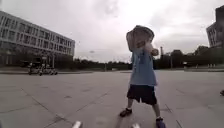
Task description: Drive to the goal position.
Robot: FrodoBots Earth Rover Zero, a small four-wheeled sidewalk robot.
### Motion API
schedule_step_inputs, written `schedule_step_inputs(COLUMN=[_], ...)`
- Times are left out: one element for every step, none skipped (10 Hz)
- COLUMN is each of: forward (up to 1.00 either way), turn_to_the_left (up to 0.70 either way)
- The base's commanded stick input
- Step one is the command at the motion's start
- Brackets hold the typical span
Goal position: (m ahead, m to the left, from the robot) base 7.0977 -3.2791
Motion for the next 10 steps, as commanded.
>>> schedule_step_inputs(forward=[0.0, 0.0, 0.0, 0.0, 0.0, 0.0, 0.0, 0.0, 0.0, 0.0], turn_to_the_left=[-0.7, -0.7, -0.7, -0.7, -0.7, -0.7, -0.7, -0.7, -0.7, -0.7])
